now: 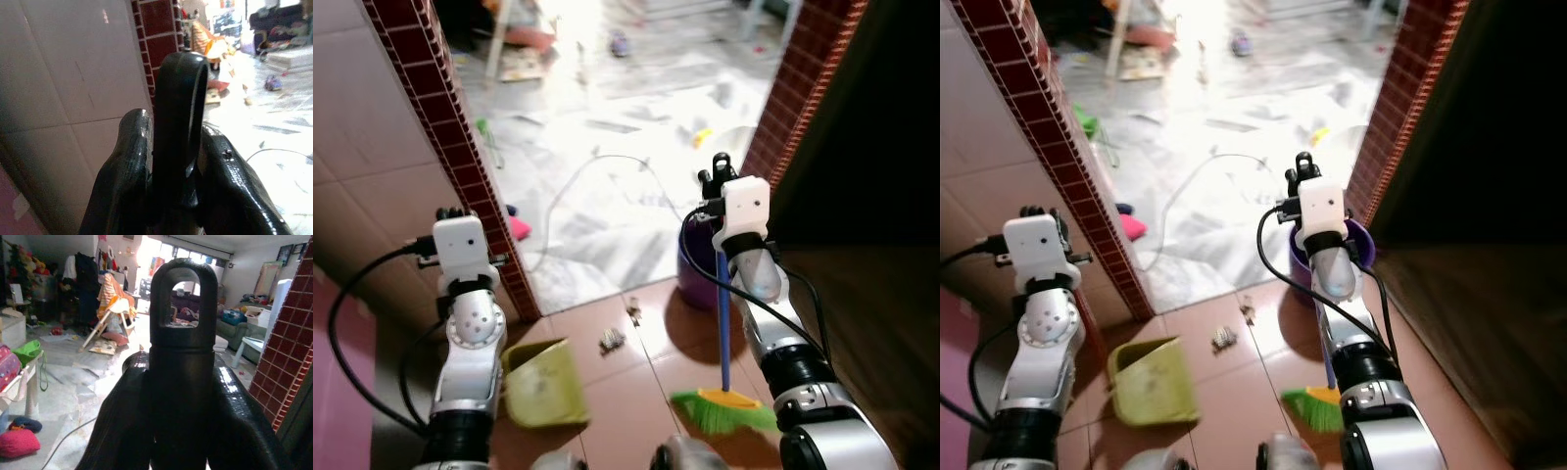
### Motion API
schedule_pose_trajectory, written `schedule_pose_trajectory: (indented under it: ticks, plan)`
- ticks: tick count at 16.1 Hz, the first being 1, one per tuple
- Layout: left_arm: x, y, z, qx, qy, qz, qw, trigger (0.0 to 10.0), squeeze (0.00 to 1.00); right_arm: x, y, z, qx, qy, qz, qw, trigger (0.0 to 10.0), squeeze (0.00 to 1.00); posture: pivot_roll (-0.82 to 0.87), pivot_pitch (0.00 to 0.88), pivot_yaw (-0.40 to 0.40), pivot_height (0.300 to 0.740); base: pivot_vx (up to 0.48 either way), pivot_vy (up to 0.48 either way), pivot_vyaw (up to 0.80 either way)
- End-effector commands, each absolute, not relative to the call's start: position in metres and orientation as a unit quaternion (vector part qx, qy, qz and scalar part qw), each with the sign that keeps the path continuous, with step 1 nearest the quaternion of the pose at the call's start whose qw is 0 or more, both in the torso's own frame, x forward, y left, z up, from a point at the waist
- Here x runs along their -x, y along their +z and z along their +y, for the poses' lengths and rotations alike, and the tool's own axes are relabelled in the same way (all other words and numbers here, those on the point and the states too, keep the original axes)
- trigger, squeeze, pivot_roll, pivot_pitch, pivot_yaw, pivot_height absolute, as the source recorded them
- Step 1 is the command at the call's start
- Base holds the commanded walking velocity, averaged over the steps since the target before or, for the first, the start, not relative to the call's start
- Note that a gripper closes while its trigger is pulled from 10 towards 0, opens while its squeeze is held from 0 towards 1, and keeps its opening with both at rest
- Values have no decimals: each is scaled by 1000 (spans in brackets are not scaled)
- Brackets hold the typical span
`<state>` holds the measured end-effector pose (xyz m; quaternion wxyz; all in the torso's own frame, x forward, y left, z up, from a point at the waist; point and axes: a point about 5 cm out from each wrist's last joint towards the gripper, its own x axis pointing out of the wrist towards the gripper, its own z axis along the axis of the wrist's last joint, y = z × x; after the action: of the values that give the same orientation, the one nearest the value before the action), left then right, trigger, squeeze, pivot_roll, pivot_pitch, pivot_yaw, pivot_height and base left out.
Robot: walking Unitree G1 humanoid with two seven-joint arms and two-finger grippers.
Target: Sweep floor
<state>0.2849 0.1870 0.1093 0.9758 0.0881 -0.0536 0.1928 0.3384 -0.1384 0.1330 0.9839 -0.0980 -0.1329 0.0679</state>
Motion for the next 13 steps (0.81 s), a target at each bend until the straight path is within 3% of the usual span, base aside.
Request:
schedule_pose_trajectory:
  ticks: [1, 13]
  plan:
    - [-288, 120, 184, -92, 191, -80, 974, 10000, 0, -340, 139, -143, 93, 60, -145, 983, 10000, 0, -60, 0, 29, 740, 322, 0, 0]
    - [-288, 119, 185, -104, 204, -79, 970, 10000, 0, -342, 143, -138, 107, 64, -154, 980, 10000, 0, -51, 0, 23, 740, 320, 0, 0]
